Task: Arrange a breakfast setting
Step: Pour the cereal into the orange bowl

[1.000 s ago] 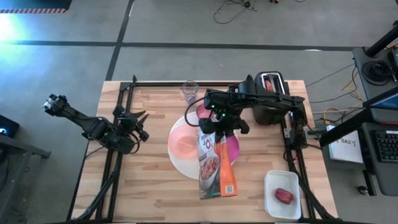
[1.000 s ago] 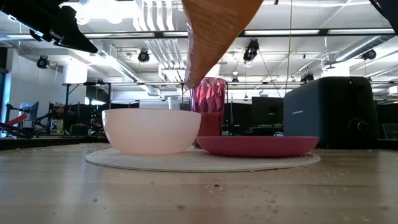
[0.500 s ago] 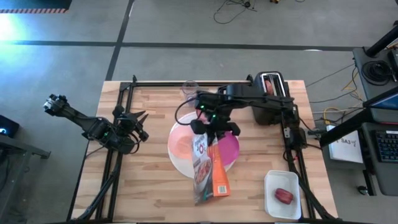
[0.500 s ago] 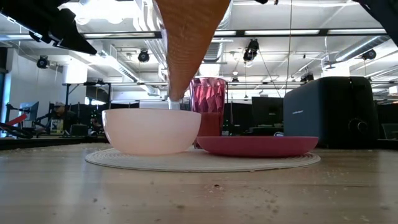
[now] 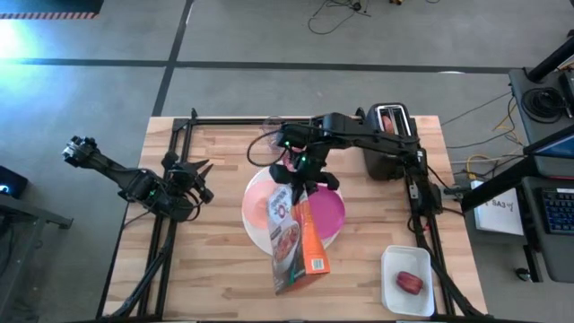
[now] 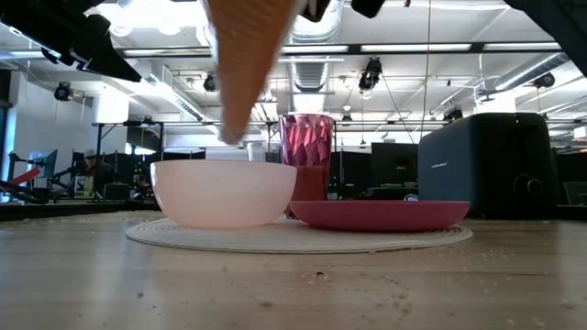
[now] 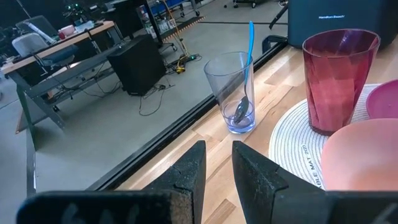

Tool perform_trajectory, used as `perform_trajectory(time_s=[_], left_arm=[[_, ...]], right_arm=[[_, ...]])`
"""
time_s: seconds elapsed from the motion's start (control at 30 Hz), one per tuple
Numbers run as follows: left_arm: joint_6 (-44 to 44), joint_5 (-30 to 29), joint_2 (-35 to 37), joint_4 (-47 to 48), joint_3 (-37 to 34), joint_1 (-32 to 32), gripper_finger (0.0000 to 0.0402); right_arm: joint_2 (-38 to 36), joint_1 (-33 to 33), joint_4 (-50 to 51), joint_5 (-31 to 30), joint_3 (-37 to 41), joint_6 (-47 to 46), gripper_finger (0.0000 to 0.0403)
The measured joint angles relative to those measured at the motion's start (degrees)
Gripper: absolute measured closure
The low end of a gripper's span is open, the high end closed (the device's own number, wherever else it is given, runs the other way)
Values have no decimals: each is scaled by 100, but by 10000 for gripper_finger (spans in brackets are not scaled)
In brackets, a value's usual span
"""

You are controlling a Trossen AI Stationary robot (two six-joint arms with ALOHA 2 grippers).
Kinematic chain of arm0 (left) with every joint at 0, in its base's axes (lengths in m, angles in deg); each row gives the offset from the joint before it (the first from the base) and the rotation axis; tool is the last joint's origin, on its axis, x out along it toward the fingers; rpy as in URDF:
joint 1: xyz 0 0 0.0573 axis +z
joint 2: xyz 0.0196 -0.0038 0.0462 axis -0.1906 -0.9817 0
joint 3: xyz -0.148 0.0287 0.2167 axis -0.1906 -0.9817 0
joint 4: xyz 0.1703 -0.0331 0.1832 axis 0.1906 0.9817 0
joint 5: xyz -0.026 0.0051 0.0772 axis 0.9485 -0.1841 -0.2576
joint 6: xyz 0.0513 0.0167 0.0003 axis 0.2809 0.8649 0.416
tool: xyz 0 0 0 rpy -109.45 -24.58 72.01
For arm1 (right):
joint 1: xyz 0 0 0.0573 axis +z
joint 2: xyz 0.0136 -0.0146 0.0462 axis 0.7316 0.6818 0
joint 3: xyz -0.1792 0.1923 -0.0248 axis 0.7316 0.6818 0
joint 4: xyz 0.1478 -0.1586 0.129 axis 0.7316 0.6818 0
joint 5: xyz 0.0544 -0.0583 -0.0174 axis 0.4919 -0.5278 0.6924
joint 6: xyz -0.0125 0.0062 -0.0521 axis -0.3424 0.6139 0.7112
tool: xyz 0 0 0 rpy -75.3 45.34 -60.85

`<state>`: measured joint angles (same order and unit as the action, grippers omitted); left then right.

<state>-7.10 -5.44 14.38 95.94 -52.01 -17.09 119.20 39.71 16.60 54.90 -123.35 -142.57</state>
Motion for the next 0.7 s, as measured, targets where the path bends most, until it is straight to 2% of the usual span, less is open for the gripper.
perform_trajectory(time_s=[0.17, 0.43, 0.7], left_arm=[[0, 0, 4, 0, -1, 0, 339], [-2, 62, 4, 89, -22, 0, 339], [-59, 72, 9, 146, -55, 0, 339]], right_arm=[[13, -168, -848, 362, -2, -632, 394], [121, -381, -802, 402, 0, -760, 394], [256, -447, -766, 860, 15, -934, 394]])
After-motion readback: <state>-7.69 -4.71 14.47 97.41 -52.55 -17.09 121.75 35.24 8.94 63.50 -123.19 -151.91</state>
